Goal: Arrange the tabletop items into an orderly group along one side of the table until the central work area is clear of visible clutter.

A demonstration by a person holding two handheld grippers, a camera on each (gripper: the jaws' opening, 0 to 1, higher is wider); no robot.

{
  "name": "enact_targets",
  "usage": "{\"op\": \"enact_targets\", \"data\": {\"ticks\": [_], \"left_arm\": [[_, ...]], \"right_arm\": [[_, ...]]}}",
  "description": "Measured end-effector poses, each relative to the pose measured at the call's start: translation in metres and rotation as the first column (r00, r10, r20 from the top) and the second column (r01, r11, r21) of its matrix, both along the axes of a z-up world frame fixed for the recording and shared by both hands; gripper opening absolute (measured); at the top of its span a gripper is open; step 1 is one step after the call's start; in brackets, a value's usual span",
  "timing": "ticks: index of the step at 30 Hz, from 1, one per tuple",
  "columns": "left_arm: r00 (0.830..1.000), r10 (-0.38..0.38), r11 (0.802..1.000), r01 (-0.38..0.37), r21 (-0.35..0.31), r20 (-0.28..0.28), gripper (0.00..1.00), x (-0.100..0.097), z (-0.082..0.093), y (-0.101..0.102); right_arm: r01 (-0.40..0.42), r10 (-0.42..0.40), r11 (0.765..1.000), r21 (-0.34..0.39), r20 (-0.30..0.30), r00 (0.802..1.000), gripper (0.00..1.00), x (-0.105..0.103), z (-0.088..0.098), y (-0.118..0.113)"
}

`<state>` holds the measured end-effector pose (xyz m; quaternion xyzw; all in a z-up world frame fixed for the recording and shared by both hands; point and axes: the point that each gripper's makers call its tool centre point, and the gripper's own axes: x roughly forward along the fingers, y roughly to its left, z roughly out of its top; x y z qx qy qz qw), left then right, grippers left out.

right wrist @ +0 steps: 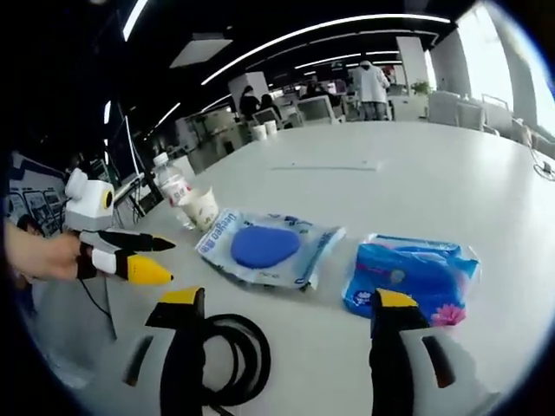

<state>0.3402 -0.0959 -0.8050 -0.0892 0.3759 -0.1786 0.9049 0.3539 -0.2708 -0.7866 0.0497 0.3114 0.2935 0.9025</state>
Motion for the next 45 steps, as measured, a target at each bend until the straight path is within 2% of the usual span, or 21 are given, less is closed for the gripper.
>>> {"op": "enact_targets", "data": {"ticks": [6,11,14,18,25,27,29,35,40,45], "left_arm": [[0.999,-0.044,0.999,0.044,-0.015,-0.011,0.93,-0.005,-0.001,-0.014],[0.998,-0.056,0.998,0.055,-0.021,-0.032,0.9,-0.011,-0.005,-0.019],[0.995,-0.089,0.996,0.089,-0.007,-0.038,0.89,-0.017,-0.007,-0.025],[0.99,-0.12,0.993,0.12,-0.008,-0.078,0.86,-0.026,-0.018,-0.032],[0.981,-0.173,0.985,0.174,0.0,-0.085,0.8,-0.036,-0.022,-0.046],[0.98,-0.173,0.985,0.172,-0.017,-0.094,0.78,-0.037,-0.023,-0.049],[0.981,-0.163,0.986,0.16,-0.039,-0.102,0.76,-0.038,-0.023,-0.052],[0.975,-0.209,0.978,0.207,-0.025,-0.079,0.66,-0.044,-0.022,-0.063],[0.972,-0.22,0.975,0.218,-0.032,-0.087,0.59,-0.05,-0.025,-0.071],[0.968,-0.236,0.972,0.235,-0.025,-0.09,0.47,-0.053,-0.027,-0.076]], "right_arm": [[0.01,-0.01,1.0,-0.002,-0.009,1.0,0.74,-0.007,-0.001,-0.004],[0.017,-0.017,1.0,0.001,-0.022,1.0,0.72,-0.015,-0.003,-0.006],[0.021,-0.021,1.0,0.001,-0.036,0.999,0.71,-0.02,-0.008,-0.007],[0.024,-0.024,1.0,0.003,-0.064,0.998,0.68,-0.029,-0.016,-0.007],[0.014,-0.014,1.0,0.005,-0.083,0.996,0.62,-0.04,-0.024,-0.002],[0.003,-0.003,1.0,-0.002,-0.088,0.996,0.6,-0.044,-0.028,-0.001],[-0.004,0.003,1.0,-0.007,-0.105,0.994,0.58,-0.047,-0.031,0.0],[-0.006,0.005,1.0,-0.014,-0.096,0.995,0.55,-0.05,-0.032,-0.002],[-0.018,0.015,1.0,-0.024,-0.1,0.995,0.48,-0.057,-0.036,-0.001],[-0.026,0.022,0.999,-0.028,-0.111,0.994,0.43,-0.062,-0.04,0.0]]}}
